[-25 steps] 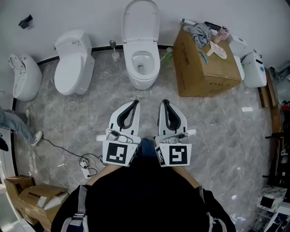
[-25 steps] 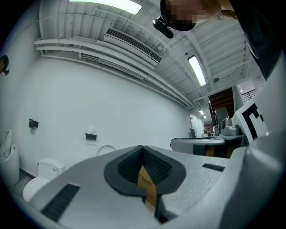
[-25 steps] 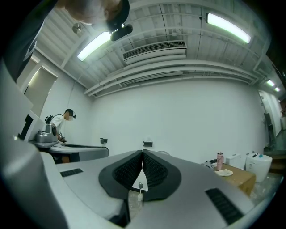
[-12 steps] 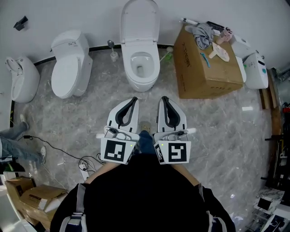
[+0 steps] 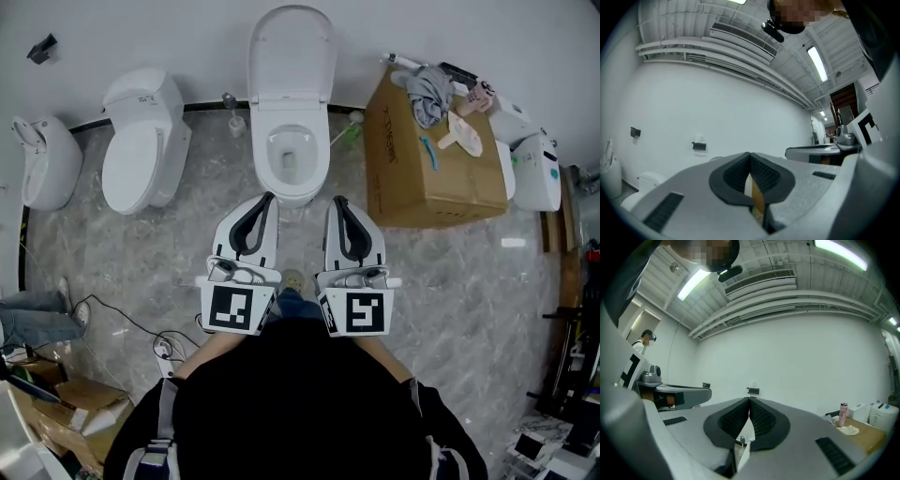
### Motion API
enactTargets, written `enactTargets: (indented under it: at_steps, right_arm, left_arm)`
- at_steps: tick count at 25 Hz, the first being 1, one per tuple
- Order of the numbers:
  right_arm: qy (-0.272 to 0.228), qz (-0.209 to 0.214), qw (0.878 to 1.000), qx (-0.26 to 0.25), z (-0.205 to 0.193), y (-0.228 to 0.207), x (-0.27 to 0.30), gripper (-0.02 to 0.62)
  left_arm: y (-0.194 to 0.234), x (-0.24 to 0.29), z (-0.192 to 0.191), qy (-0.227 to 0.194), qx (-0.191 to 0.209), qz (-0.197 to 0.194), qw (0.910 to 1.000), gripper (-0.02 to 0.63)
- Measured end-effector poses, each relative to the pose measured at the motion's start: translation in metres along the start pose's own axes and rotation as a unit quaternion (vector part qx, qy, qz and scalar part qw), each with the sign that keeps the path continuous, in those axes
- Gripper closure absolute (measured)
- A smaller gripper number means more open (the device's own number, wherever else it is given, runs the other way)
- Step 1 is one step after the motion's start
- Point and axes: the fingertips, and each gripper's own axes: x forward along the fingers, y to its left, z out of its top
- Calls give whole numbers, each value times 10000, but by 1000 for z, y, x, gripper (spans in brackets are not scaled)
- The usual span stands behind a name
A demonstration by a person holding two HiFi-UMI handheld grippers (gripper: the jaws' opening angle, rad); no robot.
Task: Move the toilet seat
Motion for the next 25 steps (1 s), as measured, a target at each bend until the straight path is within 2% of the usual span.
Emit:
enactTargets:
  at_steps: [10, 18, 25]
  right_arm:
    - [29, 155, 9998, 75, -19, -41, 48, 574]
    - [178, 170, 9996, 114, -31, -50, 75, 574]
    - [238, 106, 9996, 102, -45, -55, 129, 574]
  left_arm:
    - [13, 55, 5, -339, 67, 193, 9992, 601]
    - [29, 80, -3, -195, 63, 207, 9996, 601]
    - [65, 119, -13, -207, 15, 151, 9997, 601]
